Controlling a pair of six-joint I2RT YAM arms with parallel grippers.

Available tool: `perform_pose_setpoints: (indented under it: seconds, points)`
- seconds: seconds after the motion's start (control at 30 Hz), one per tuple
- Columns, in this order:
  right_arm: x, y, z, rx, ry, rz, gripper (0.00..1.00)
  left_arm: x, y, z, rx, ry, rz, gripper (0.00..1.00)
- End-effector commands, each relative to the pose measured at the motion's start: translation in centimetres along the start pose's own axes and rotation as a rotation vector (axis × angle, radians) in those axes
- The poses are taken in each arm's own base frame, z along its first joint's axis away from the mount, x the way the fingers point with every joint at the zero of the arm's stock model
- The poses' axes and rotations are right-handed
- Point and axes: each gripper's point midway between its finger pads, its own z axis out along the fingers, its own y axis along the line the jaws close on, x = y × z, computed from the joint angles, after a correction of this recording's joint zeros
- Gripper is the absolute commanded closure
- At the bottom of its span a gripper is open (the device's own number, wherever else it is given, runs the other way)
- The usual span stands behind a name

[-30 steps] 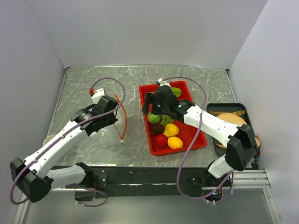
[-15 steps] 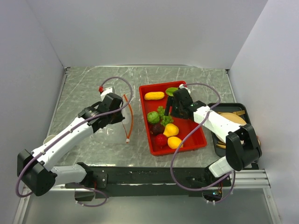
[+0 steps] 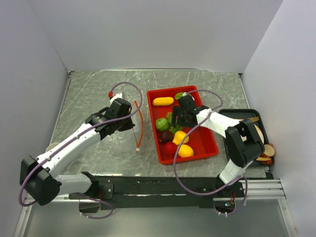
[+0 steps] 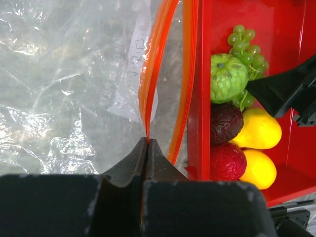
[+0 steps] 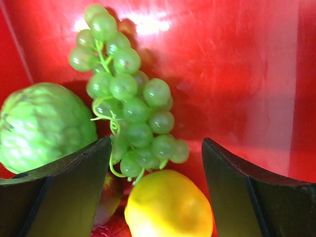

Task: Place the food in the zip-top bag and seal the zipper
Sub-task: Pick up the fake fruit from the bin.

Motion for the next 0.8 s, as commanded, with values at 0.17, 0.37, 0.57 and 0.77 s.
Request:
perform_pose_setpoints:
  seconds: [0.17,0.37,0.57,0.77]
  points:
    - [-2.1,1.1,1.0,-0.048,-0.020,-0.005,0.20,-0.5,-0.8,-0.6,0.055,-0.023,-0.003,0.99]
    - [-2.0,1.0,1.7,-0.059,-0.010,0.005,0.23,-0.7,-0.8,-0.6,0.049,-0.022,0.014,0.99]
    - [-2.5,1.0,2.7,-0.109,0.031,0.027,0.47,-0.8,-0.9,-0.7,0.051,-0.024,0.019,0.99]
    - [-3.7,0.6,1.9,-0.115,-0.001,0.037,0.74,-0.8,-0.8,-0.8,0.052,-0.026,0.022,0.99]
